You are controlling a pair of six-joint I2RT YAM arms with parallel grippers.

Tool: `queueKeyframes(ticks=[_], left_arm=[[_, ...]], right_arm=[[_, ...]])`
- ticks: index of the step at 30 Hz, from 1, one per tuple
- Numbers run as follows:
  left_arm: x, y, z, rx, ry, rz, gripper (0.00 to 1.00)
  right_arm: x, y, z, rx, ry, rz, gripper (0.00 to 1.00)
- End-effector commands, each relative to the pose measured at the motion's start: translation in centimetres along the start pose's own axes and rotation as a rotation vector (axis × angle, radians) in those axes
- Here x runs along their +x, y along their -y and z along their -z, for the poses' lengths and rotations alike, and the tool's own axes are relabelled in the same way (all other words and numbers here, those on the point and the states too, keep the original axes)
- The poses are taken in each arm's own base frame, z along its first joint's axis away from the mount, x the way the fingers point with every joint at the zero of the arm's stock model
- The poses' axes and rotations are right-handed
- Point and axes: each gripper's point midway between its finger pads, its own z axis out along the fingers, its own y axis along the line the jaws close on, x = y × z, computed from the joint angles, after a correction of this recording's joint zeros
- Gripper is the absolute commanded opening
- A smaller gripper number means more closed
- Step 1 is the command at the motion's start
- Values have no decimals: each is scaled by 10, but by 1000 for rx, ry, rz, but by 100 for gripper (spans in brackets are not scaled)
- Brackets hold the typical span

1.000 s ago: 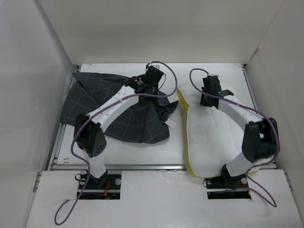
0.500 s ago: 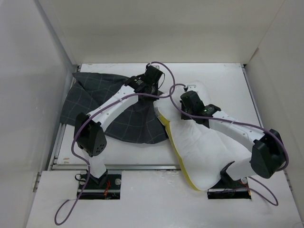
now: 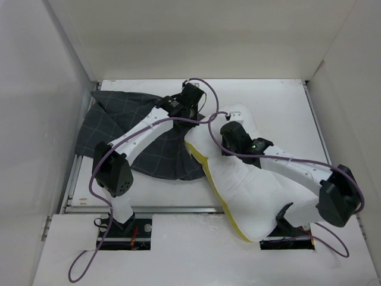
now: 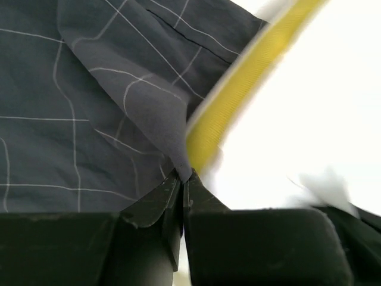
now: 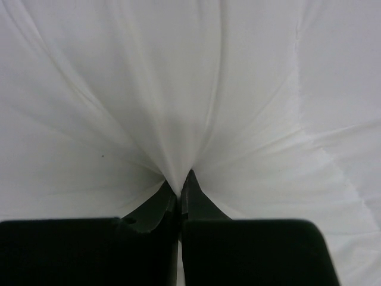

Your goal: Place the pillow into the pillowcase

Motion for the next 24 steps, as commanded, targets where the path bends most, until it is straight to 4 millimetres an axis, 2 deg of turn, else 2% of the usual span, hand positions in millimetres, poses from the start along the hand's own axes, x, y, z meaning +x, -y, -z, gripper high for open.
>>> queueKeyframes(ticks=[1, 2, 3, 4, 7, 8, 10, 12, 13, 14, 16, 17, 18, 19, 20, 21, 24], left_arm=[[-18, 15, 41, 72, 93, 24, 2], [-14, 13, 41, 69, 86, 22, 2], [-12, 11, 38, 57, 83, 30, 2], [-11, 6, 46, 49, 94, 32, 2], [2, 1, 48, 34, 74, 43, 2], [7, -3, 47, 20, 67, 49, 2], [5, -1, 50, 39, 81, 54, 2], [6, -1, 48, 39, 81, 54, 2], [3, 2, 46, 41, 84, 55, 2], [2, 3, 44, 40, 82, 55, 2], [-3, 7, 38, 36, 76, 53, 2], [-5, 9, 36, 36, 76, 53, 2], [-4, 12, 31, 40, 65, 51, 0], [-11, 15, 35, 50, 81, 55, 0], [-8, 15, 30, 43, 70, 52, 0], [-11, 20, 34, 56, 80, 49, 0], [-8, 19, 27, 35, 67, 43, 0]], right_arm=[[14, 4, -22, 99, -55, 17, 0], [-6, 4, -25, 150, -7, 2, 0], [-3, 12, -28, 213, -30, 10, 0], [2, 16, -37, 261, -49, 18, 0], [-8, 19, -38, 310, -30, 21, 0], [-7, 17, -39, 300, -37, 20, 0], [-10, 2, -42, 219, -29, 13, 0], [-14, -12, -35, 138, -11, 39, 0], [-7, -27, -32, 67, -10, 62, 0], [-11, -34, -22, 35, 17, 68, 0], [4, -48, -15, -20, 9, 109, 0], [6, -53, -12, -45, 17, 109, 0], [11, -58, -13, -65, 15, 114, 0], [14, -60, -14, -78, 12, 112, 0], [22, -64, -15, -92, -1, 125, 0], [30, -68, -18, -98, -23, 131, 0], [38, -77, -22, -120, -36, 142, 0]])
